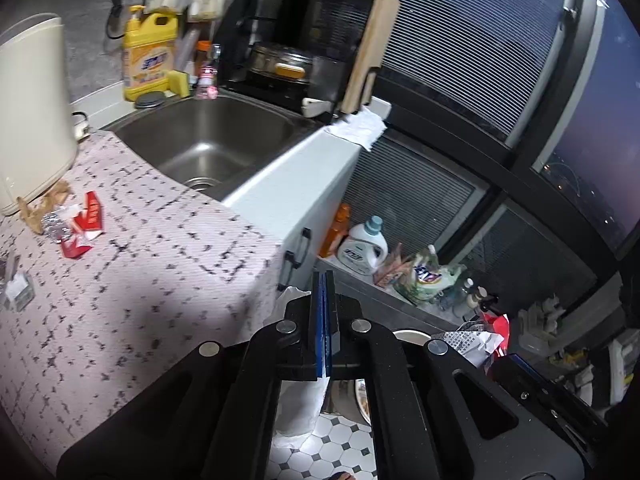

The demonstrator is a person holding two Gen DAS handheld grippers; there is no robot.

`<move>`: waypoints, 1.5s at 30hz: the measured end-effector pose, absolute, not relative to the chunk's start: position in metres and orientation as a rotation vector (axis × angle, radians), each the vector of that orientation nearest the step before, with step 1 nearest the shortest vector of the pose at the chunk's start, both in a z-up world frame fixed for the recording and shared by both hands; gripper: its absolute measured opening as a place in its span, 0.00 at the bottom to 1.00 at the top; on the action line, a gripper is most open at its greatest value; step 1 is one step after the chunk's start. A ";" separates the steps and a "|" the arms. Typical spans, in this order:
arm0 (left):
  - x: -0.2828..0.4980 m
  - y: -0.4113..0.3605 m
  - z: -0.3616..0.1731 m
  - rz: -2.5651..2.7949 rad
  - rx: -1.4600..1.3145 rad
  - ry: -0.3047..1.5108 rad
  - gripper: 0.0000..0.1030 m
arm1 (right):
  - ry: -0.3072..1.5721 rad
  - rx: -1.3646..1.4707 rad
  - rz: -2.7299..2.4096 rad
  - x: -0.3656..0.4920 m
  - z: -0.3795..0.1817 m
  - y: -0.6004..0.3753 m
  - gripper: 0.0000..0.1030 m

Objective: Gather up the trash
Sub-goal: 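Carry the white tissue and grey paper over the trash bin, then open the right tool then the left tool to drop both into the bin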

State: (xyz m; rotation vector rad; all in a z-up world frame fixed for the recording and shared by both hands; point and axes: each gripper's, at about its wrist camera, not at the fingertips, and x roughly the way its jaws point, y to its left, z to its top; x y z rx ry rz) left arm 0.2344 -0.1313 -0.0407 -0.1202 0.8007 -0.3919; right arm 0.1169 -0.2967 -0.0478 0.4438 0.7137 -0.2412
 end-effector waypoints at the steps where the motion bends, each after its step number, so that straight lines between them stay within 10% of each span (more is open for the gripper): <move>1: 0.235 -0.139 -0.042 -0.408 -0.115 0.804 0.01 | 0.712 0.450 -0.256 0.116 -0.049 -0.301 0.13; 20: 0.238 -0.262 -0.126 -0.640 -0.031 0.935 0.01 | 0.790 0.579 -0.505 0.084 -0.134 -0.387 0.14; 42: 0.214 -0.360 -0.234 -0.800 -0.001 1.081 0.02 | 0.874 0.641 -0.647 0.028 -0.220 -0.439 0.38; 45: 0.208 -0.369 -0.242 -0.836 0.004 1.125 0.22 | 0.886 0.651 -0.671 0.019 -0.224 -0.446 0.39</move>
